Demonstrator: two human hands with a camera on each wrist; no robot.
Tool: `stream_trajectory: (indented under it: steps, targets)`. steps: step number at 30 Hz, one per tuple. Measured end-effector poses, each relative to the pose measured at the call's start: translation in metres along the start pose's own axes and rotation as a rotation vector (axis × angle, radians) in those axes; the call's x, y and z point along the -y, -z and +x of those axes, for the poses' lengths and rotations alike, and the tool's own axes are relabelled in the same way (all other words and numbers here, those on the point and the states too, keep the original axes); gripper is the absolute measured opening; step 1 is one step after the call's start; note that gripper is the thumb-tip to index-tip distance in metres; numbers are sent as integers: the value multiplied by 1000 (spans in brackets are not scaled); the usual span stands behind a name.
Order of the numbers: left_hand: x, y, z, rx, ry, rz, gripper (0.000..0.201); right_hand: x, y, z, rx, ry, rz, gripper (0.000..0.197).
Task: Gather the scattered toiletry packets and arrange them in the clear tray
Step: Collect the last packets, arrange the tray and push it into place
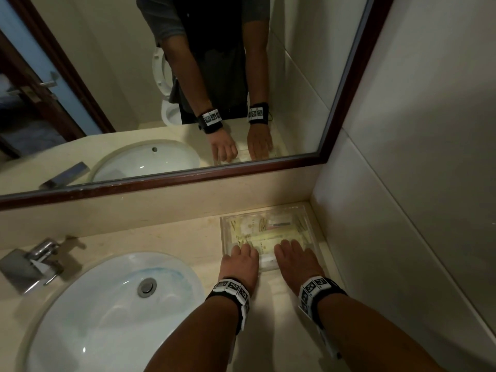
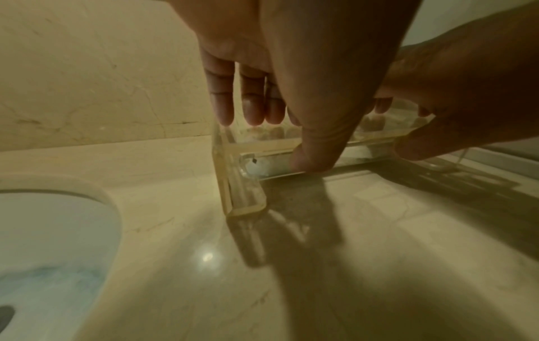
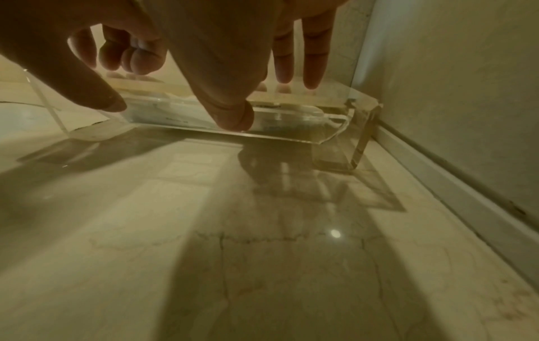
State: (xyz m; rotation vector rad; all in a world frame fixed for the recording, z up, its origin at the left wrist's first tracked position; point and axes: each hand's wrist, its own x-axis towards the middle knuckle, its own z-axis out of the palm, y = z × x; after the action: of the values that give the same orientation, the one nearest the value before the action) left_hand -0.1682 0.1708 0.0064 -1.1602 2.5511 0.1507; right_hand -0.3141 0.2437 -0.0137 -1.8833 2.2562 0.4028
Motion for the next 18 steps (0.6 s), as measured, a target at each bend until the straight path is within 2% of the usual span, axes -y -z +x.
stream_trajectory:
  steps: [18]
  targets:
    - [-2, 0, 6, 36, 12, 49, 49, 0, -1, 2, 91, 16, -12, 52]
